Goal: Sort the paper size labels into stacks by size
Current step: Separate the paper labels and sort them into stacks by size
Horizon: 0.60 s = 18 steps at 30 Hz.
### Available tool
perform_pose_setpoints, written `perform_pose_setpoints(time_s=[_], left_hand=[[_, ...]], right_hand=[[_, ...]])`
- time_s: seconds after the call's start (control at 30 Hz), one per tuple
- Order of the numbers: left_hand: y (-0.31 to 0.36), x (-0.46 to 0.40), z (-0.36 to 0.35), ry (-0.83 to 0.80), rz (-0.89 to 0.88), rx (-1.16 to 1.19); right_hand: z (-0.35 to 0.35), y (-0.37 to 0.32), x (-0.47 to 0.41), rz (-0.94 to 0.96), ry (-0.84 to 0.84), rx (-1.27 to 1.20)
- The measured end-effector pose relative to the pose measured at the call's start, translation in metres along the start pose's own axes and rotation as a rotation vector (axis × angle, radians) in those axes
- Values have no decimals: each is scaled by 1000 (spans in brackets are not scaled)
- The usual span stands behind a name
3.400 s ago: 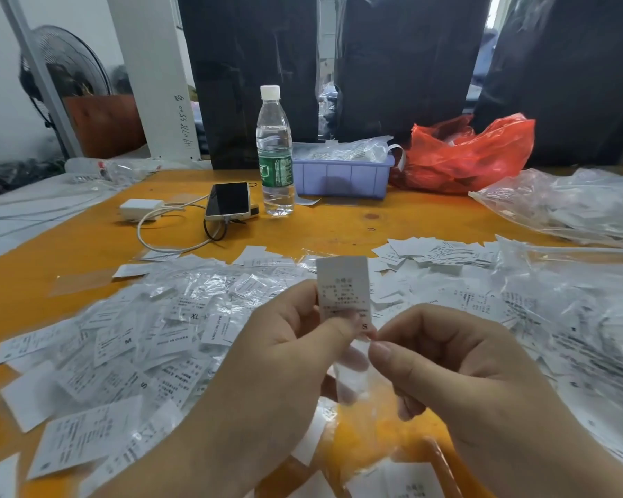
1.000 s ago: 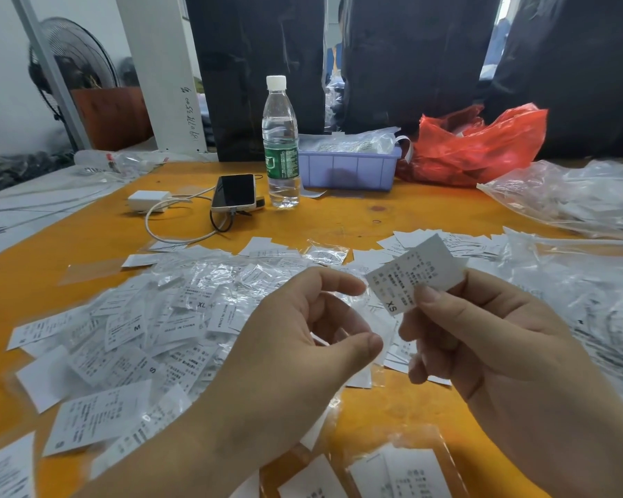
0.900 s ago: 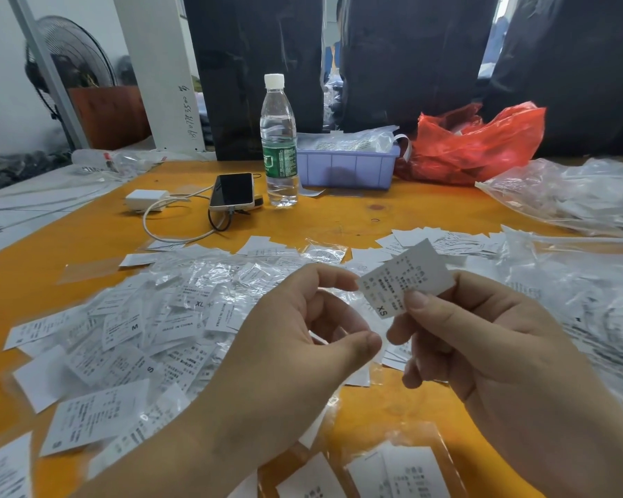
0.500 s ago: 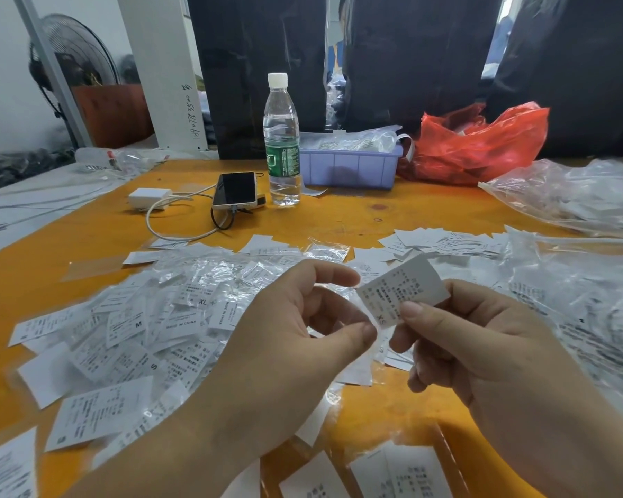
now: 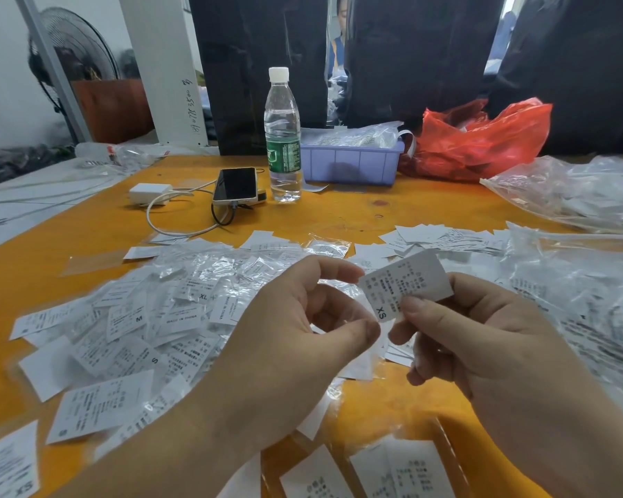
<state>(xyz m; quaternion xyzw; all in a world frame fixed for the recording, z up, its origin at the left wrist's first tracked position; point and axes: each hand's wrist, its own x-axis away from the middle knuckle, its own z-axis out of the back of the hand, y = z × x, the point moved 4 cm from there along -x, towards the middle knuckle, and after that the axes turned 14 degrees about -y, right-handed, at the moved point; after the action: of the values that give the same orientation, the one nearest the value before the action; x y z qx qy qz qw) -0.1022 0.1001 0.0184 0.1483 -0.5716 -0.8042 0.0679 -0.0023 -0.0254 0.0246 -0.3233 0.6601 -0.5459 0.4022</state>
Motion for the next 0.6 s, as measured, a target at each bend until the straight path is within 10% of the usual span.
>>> perform_pose_setpoints(time_s=[0.6], left_hand=[[5,2,-2,-22,14,-12]], right_hand=[[0,-5,3,48,43,87]])
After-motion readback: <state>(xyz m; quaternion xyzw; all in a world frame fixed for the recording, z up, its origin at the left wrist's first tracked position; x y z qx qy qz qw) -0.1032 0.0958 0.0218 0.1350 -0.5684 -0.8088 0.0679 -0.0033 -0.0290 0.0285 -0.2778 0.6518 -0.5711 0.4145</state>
